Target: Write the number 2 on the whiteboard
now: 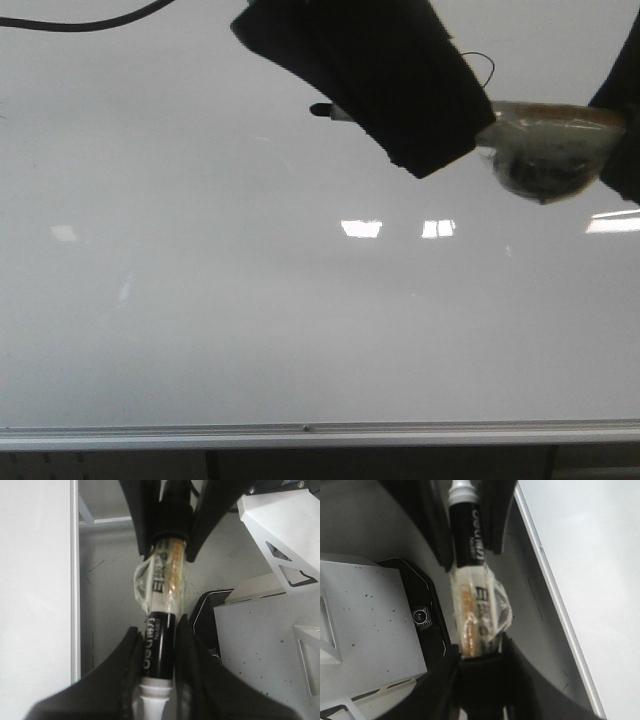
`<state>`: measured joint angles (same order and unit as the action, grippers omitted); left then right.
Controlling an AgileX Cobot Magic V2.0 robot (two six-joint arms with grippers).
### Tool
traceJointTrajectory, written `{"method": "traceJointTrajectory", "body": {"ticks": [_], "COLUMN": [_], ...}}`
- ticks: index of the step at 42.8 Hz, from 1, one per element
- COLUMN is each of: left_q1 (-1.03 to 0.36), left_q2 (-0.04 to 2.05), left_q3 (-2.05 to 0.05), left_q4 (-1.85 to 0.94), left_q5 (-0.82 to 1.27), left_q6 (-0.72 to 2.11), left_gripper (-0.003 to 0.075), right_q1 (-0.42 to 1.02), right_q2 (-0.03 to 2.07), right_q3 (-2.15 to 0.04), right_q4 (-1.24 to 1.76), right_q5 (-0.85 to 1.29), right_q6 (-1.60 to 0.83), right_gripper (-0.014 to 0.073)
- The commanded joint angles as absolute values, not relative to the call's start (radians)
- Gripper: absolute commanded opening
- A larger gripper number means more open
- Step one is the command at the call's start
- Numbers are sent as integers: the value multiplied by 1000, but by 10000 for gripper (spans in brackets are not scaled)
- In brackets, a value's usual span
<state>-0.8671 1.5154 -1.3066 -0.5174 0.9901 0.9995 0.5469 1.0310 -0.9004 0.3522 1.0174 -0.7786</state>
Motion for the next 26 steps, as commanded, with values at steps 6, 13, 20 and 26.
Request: {"method": "traceJointTrajectory", "body": {"ticks": [6,13,20,26], "left_q1": [-872,-872,-866,-799], "left_q2": [1484,1484,1482,1459], "left_q3": [-1340,-1366,-1413,-1434], "left_q4": [-551,-283,122,287], "left_q5": [962,964,993,1037], "left_q6": [974,742,316,32], "left_gripper": [-20,-20,-20,-20], "right_q1": [544,498,393,318], "right_q2": [1015,991,940,912], "right_q3": [-935,-941,-950,-949], "right_q4": [380,325,216,197], "right_q5": [980,1023,1046,1070], "right_q6": [-772,-691,-513,-480], "right_gripper": [433,596,559,520]}}
